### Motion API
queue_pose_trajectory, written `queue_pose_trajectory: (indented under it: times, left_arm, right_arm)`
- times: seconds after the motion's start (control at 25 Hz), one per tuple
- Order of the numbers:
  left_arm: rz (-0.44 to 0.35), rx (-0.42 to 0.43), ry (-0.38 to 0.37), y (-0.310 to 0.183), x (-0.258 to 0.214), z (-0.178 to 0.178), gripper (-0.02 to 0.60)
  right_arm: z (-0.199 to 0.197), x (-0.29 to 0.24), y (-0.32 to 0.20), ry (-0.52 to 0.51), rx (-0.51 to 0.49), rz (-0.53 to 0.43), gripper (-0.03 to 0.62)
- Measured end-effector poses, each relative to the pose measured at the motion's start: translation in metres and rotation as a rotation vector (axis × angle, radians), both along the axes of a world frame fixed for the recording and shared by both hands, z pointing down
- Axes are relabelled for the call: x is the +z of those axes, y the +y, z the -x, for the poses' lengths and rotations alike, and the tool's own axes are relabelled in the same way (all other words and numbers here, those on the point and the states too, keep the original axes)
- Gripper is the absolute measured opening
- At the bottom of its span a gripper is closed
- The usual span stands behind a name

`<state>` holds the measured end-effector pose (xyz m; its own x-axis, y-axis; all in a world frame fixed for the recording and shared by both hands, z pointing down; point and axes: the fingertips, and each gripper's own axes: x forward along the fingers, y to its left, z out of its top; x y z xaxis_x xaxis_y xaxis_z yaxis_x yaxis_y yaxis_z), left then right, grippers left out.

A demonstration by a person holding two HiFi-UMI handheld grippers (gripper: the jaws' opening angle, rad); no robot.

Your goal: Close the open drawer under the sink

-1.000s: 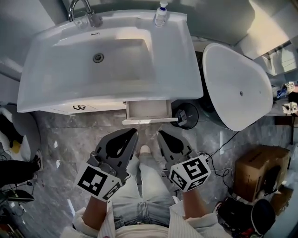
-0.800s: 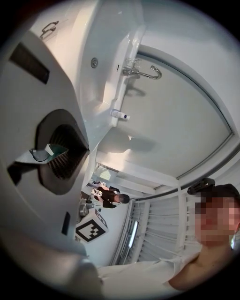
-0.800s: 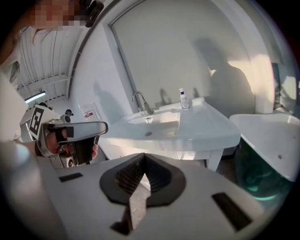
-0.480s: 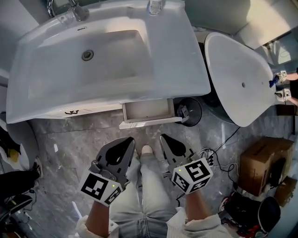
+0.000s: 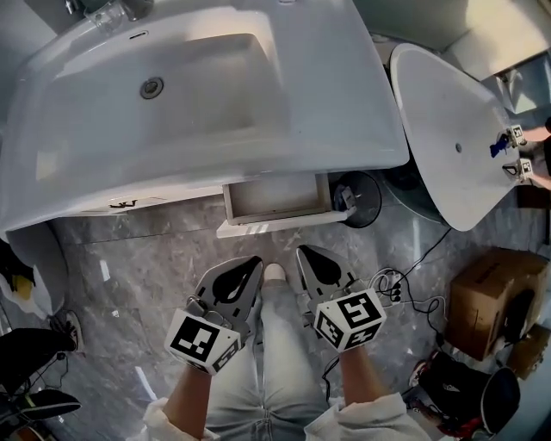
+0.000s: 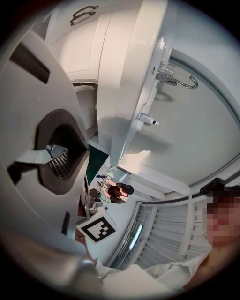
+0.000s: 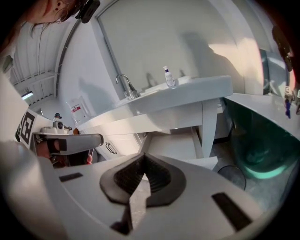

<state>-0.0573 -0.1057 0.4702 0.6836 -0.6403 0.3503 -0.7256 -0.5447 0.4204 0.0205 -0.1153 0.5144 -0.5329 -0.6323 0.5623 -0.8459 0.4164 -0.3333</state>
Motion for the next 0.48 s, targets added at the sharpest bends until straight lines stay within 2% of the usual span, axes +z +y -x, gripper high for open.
queue_pose_trajectory:
  times: [0.48]
  left_arm:
    - [0.023,-0.064,-0.038,-0.003,0.064,0.000,0.015]
  right_arm:
    - [-0.003,0.052,0.001,0.024,0.015,-0.009,0.009]
